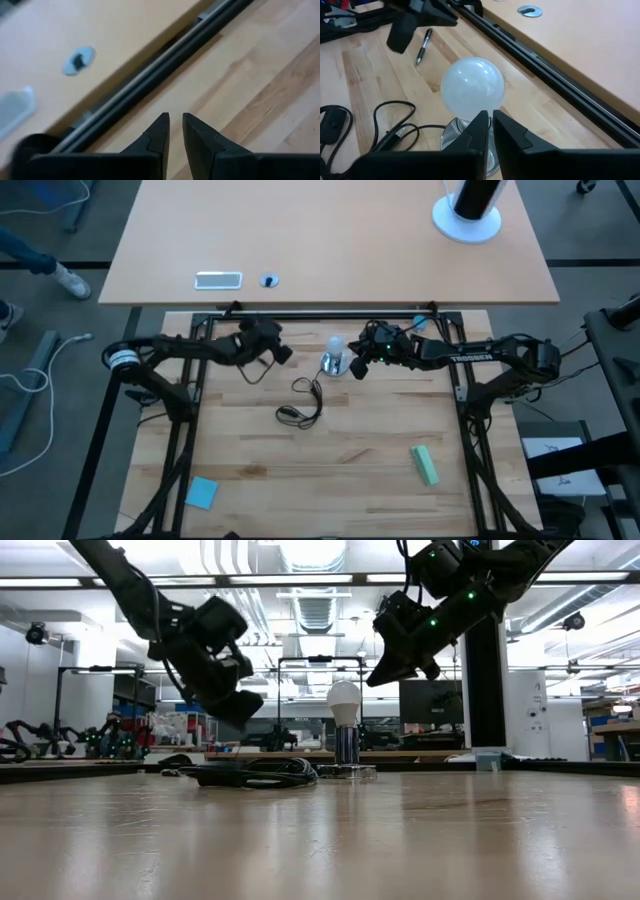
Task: Screw lightbulb
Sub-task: Insert the lightbulb into the lamp
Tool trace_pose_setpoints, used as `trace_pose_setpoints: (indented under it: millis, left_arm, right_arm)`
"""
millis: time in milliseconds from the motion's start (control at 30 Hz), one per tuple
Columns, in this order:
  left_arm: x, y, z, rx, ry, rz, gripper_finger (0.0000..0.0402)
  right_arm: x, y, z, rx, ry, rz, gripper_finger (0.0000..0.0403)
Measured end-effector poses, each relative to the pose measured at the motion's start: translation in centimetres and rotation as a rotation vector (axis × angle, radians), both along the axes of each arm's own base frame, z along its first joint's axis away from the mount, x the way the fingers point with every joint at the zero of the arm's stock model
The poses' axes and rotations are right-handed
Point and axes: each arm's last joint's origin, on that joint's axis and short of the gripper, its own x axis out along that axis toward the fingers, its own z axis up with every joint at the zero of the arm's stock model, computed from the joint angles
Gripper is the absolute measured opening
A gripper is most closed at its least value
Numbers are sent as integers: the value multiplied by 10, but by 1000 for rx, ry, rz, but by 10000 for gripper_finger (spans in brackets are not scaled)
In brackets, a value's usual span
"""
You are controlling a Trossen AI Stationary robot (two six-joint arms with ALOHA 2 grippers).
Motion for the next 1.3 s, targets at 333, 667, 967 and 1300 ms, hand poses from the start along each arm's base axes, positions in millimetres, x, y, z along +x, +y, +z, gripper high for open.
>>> trace_pose_setpoints:
  millis: [333,667,967,1300]
  left_arm:
    - [-4,6,-2,-129,-91,-42,42]
    - [17,-29,-3,-204,-143,-174,32]
    - [27,-49,0,-134,-142,-173,22]
    - [38,-57,10,-49,-240,-210,22]
  right_arm:
    - [0,0,0,0,0,-1,18]
    - [0,0,-1,17,-9,-20,9]
    - [2,2,3,19,-57,-18,2]
    - [3,6,1,-4,-82,5,0]
